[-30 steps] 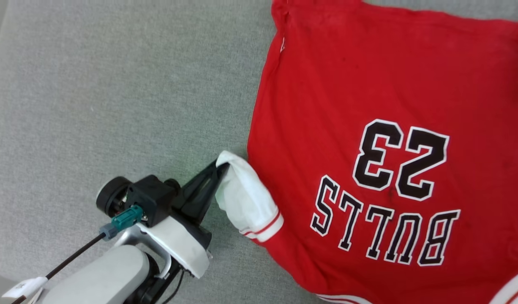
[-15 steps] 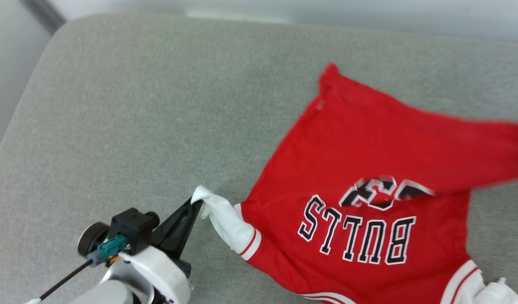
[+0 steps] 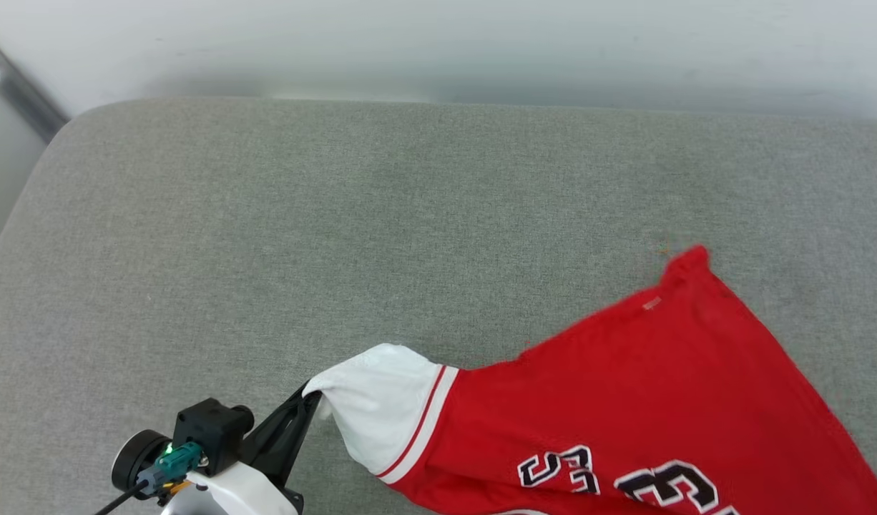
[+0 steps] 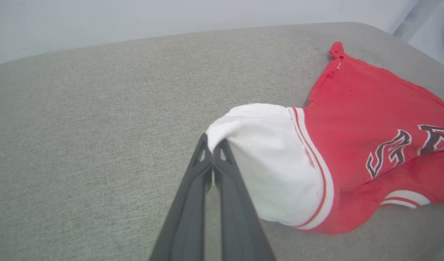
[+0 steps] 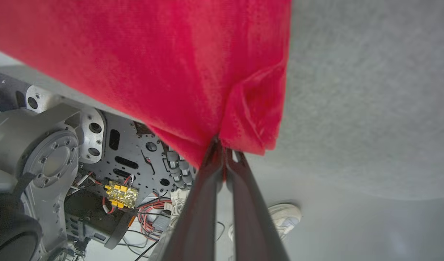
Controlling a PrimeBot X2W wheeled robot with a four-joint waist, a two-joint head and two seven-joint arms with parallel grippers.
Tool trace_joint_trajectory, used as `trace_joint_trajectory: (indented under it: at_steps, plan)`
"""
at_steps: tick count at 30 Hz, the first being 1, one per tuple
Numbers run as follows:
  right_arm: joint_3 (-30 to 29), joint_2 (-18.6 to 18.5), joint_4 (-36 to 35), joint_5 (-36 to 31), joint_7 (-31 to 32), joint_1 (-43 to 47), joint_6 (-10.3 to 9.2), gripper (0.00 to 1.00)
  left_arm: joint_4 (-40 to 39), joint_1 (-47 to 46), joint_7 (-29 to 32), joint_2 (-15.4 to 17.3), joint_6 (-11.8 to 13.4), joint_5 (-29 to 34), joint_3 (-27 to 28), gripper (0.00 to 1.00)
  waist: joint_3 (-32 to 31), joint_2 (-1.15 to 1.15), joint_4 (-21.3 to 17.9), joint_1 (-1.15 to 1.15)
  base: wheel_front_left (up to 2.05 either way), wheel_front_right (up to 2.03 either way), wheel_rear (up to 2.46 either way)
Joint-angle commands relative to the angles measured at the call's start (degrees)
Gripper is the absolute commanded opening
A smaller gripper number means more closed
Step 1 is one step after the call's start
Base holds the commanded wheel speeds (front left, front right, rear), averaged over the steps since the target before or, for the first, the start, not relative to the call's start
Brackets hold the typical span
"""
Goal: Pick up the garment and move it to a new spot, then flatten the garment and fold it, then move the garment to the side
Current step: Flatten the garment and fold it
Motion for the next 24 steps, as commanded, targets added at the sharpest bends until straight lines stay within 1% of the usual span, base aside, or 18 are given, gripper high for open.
trace_joint_trajectory:
  at_steps: [1, 4, 6, 7, 8, 9, 12, 14, 17, 20, 24]
  plan:
    - [-1.4, 1.7, 0.4, -0.8, -0.7, 3.0, -0.04, 0.0, -0.2, 0.7, 0.1, 0.3, 0.4, 0.2, -0.1, 0.0, -0.1, 0.0, -0.1, 0.01, 0.0, 0.0, 0.0]
    - [-4.5, 5.2, 0.5, -2.0, -1.9, 6.9, -0.04, 0.0, -0.5, 0.5, 0.3, 0.0, 0.7, -0.1, 0.0, 0.0, -0.1, 0.0, -0.1, 0.01, 0.0, 0.0, 0.0]
    - [-7.6, 7.1, -0.4, -2.8, -2.5, 7.1, -0.04, 0.0, -0.5, 0.3, 0.5, -0.3, 0.8, -0.1, 0.0, 0.0, -0.2, 0.0, -0.2, 0.01, 0.0, 0.0, 0.0]
    - [-9.0, 7.8, -1.3, -3.3, -2.6, 6.8, -0.04, 0.35, -0.5, 0.2, 0.6, -0.4, 0.9, 0.0, -0.2, 0.0, -0.2, 0.0, -0.2, 0.01, 0.0, 0.0, 0.0]
    - [-10.7, 8.2, -2.5, -4.1, -3.0, 6.1, -0.04, 0.98, -0.5, 0.2, 0.7, -0.6, 1.1, 0.1, -0.3, 0.0, -0.3, 0.0, -0.2, 0.01, 0.0, 0.0, 0.0]
    - [-12.3, 8.3, -3.9, -4.5, -3.0, 5.3, -0.04, 1.0, -0.6, 0.1, 0.8, -0.8, 1.1, 0.2, -0.5, 0.0, -0.4, 0.0, -0.2, 0.01, 0.0, 0.0, 0.0]
    - [-17.5, 7.9, -9.4, -5.9, -2.8, 2.7, -0.03, 1.0, -0.9, -0.2, 1.0, -1.3, 1.1, 0.3, -0.7, 0.0, -0.3, 0.0, 0.2, 0.01, 0.0, 0.0, 0.0]
    - [-20.3, 8.3, -13.0, -6.6, -2.4, 0.4, -0.04, 1.0, -1.0, -0.4, 1.0, -1.8, 1.0, 0.3, -0.9, 0.0, 0.0, 0.0, 0.6, 0.01, 0.0, 0.0, 0.0]
    - [-22.0, 8.9, -16.8, -8.0, -0.8, -4.7, -0.04, 1.0, -1.1, -1.3, 0.7, -2.6, 0.8, 0.5, -0.7, 0.0, 1.2, 0.0, 1.6, 0.01, 0.0, 0.0, 0.0]
    - [-19.7, 7.6, -18.6, -9.6, 2.5, -11.3, -0.04, 1.0, -1.0, -2.4, 0.6, -3.6, 0.3, 1.0, -0.7, 0.0, 3.0, 0.0, 2.7, 0.01, 0.0, 0.0, 0.0]
    - [-12.1, 5.4, -17.0, -12.1, 7.8, -21.0, -0.04, 1.0, -0.7, -4.3, 0.4, -4.4, -0.2, 1.5, -0.3, 0.0, 5.8, 0.0, 4.5, 0.01, 0.0, 0.0, 0.0]
